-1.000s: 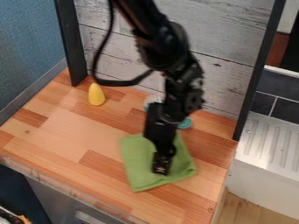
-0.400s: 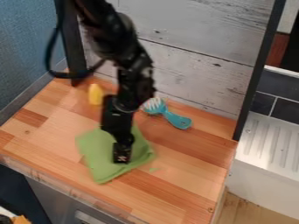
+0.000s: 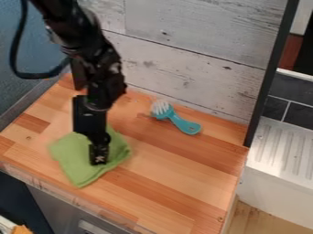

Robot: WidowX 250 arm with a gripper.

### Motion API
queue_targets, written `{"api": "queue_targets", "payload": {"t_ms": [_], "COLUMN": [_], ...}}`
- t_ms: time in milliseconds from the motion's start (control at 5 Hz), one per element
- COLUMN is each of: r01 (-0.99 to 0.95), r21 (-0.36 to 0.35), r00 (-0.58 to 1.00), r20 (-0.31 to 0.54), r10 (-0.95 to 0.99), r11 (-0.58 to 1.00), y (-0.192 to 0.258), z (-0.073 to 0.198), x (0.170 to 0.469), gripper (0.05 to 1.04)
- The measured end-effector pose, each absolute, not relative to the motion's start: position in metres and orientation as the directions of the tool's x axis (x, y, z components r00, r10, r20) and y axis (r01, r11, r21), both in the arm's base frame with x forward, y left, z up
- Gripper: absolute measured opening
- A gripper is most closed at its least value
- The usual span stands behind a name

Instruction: Move green cloth from left to right

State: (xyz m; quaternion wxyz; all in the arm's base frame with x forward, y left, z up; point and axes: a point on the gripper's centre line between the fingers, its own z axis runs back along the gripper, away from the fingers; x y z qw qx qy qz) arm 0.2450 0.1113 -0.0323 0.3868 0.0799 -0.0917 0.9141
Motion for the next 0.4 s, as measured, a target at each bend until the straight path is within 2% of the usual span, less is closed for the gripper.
{"api": "queue_targets", "payload": {"t_ms": [400], "r01": [-0.625], "r21": [-0.123], "r00": [-0.776], "r20": [0.203], "r10": [0.597], "r11": [-0.771], "y": [0.162], "z": [-0.033], "x": [0.242], "gripper": [1.001]}}
